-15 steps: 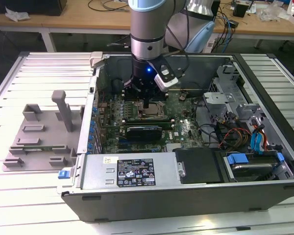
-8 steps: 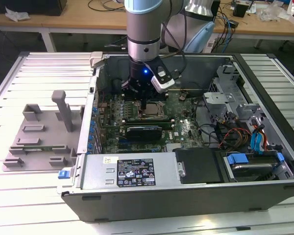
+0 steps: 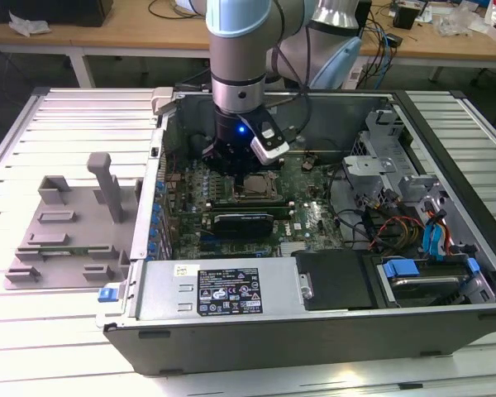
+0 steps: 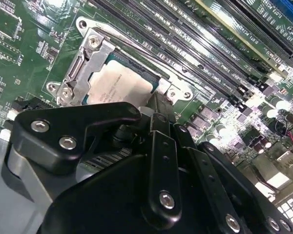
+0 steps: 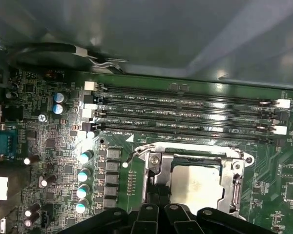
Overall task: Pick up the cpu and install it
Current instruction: 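Close the cpu cover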
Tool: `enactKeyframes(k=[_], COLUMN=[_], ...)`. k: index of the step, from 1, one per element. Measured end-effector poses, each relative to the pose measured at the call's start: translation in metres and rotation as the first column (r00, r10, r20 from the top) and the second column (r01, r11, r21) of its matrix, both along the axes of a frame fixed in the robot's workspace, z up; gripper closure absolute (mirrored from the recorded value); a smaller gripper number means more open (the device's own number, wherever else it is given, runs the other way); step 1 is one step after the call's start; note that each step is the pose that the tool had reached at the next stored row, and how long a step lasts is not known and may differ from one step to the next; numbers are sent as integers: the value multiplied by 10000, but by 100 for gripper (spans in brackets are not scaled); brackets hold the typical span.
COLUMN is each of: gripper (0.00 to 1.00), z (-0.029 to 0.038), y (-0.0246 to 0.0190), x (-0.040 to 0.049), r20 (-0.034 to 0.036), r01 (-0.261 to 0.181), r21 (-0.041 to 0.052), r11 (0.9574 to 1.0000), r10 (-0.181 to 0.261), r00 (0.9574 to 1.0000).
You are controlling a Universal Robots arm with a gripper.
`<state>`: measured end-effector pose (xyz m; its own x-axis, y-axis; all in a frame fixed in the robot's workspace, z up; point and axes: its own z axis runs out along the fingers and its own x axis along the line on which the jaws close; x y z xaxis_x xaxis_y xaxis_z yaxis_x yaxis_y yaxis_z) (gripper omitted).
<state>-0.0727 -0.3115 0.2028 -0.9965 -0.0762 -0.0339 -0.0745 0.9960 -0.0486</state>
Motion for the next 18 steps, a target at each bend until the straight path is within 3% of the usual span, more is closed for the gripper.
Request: enactKeyframes(k=[2,5,11,18], gripper=[89,89,89,89], z=[133,138,121,115], y=[0,0,-1,-2], x=[0,0,43,310], r20=[2,73,80,79], r01=[0,-597,-169,156], r21=[1,46,73,79], r11=[10000,9982,9998,9998], r10=[0,597,169,-157], r00=[10000,9982,9998,9998])
